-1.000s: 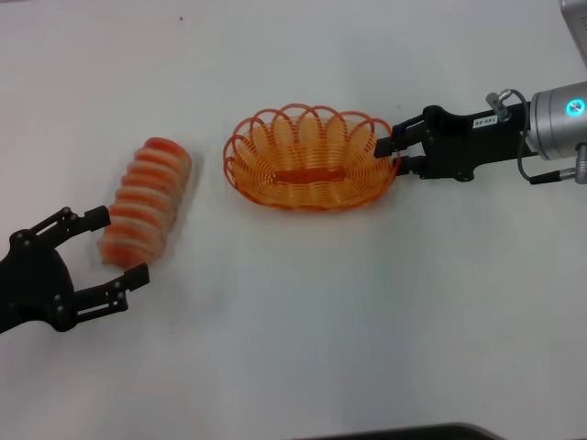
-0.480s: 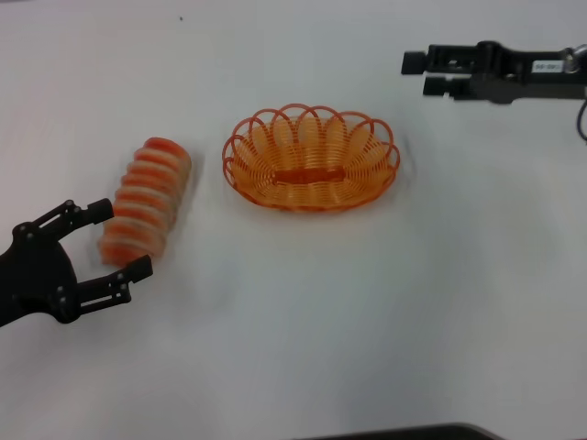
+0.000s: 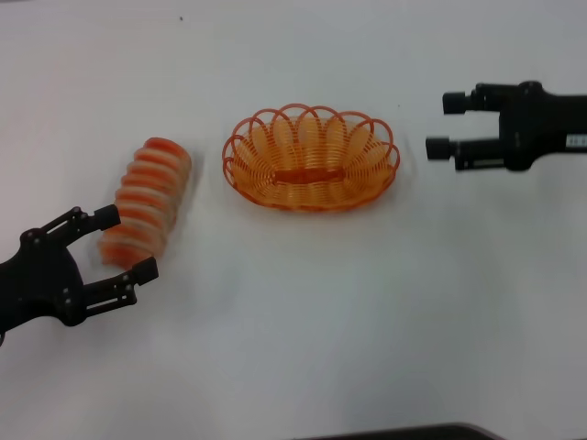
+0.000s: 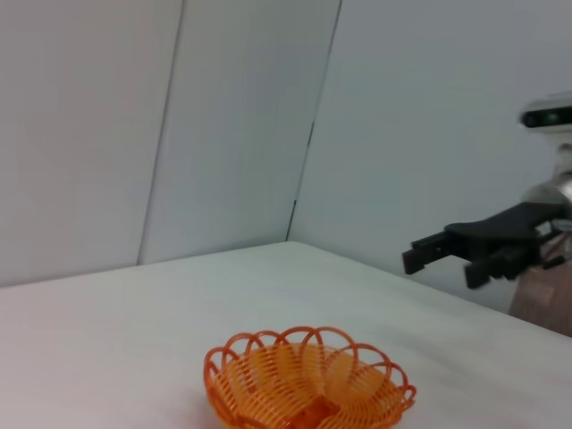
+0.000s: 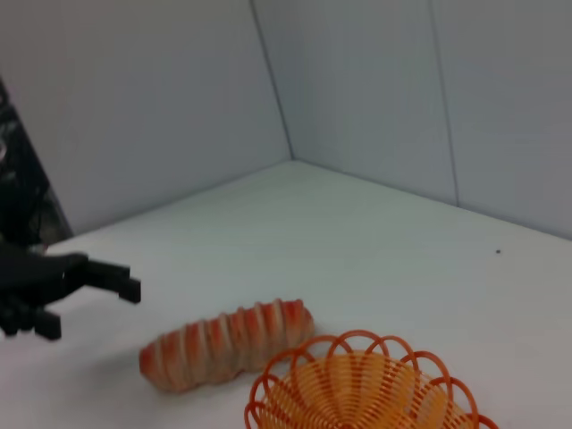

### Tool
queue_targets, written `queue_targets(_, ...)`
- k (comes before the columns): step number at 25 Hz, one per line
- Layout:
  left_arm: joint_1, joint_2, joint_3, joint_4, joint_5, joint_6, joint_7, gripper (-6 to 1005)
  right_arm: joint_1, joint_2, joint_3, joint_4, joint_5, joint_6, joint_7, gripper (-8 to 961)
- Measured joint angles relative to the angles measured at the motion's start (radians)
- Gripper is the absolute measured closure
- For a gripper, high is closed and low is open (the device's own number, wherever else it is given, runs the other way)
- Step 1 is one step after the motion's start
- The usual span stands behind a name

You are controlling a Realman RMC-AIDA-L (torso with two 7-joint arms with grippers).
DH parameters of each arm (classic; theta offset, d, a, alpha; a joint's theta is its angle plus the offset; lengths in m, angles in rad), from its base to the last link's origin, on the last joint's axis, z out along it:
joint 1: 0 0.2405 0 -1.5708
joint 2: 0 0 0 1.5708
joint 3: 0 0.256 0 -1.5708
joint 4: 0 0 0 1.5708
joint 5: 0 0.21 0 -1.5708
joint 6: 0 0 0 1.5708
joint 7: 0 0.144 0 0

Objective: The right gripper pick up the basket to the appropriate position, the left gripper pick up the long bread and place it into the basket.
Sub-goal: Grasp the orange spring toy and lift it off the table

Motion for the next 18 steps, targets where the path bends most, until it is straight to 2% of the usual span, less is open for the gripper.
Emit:
queue_targets(4,0.007,0.007,0.001,-0.011,0.003,-0.030,-0.013,79,-0.054,0.056,0.000,-0.068,-0.015,0.011,-0.191,121)
queue_targets(6,0.011,0.010,0.004,-0.013,0.004,-0.048,-0.024,79,-0.069,0.070,-0.014,-0.093,-0.029,0.017,-0.225,122)
queue_targets(18,0.023,0.008,0.009,-0.014,0.008,-0.125,-0.032,78,-0.079,0.071,-0.028,-0.065,-0.113,0.069,-0.291,128)
